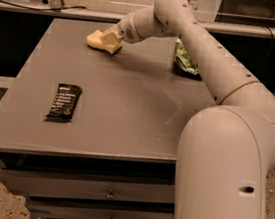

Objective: Pick sponge

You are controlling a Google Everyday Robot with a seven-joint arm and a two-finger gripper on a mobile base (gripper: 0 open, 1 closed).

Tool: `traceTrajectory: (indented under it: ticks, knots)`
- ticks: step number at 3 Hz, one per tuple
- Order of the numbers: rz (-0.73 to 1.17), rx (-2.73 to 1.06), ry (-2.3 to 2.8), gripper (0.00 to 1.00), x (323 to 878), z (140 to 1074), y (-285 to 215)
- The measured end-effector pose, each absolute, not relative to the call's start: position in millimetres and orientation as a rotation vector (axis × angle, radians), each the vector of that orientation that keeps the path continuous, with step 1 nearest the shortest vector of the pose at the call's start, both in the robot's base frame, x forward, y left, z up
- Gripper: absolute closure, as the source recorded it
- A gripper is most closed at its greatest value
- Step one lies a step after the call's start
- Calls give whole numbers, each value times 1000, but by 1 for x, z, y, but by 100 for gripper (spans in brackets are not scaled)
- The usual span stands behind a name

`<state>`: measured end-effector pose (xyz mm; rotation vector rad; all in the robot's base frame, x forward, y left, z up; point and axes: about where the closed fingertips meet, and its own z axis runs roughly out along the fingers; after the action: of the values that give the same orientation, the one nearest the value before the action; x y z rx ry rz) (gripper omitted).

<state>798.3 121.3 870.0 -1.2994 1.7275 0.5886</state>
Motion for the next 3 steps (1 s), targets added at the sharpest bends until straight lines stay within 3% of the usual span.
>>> traceTrajectory:
  ticks: [1, 2, 3]
  knots:
    - [590, -1300, 1677, 88, 788, 889, 120]
    - [581, -1303, 1612, 100, 778, 916, 118]
    - [565, -1315, 1583, 100, 772, 931, 117]
